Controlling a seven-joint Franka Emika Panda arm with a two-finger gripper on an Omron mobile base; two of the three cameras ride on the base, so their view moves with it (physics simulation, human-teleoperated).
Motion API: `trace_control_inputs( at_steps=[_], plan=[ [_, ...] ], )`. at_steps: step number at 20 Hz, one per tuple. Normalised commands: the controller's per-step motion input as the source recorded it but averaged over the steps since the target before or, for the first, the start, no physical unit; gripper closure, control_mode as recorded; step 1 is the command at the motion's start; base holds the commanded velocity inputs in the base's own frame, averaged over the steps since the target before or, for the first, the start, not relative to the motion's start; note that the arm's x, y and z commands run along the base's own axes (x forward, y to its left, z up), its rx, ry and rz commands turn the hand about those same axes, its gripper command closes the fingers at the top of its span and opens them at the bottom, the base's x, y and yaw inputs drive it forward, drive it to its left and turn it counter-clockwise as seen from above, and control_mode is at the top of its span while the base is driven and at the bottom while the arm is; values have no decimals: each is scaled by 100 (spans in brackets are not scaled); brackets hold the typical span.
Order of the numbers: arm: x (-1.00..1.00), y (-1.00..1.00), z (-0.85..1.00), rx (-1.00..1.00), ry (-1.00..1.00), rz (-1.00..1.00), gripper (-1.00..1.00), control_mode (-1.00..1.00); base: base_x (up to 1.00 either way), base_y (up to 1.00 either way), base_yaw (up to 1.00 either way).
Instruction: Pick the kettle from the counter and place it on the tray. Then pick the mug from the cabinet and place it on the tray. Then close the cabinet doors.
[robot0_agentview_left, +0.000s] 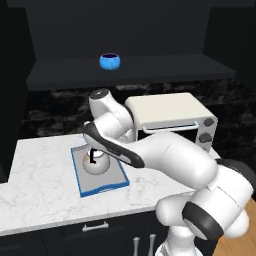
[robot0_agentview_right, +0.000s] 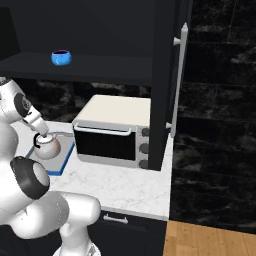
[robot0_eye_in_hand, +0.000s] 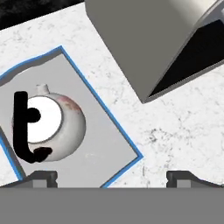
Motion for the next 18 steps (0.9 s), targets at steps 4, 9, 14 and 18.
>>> trace_control_inputs(
  at_steps=[4, 9, 14, 18],
  plan=[
    [-80, -32, 81, 0, -13, 35, -100, -100, 0, 0, 0],
    [-32, -12, 100, 0, -5, 34, -100, -100, 0, 0, 0],
    [-10, -2, 100, 0, -14, 34, -100, -100, 0, 0, 0],
    [28, -5, 99, -1, -19, 17, -100, -100, 0, 0, 0]
  ],
)
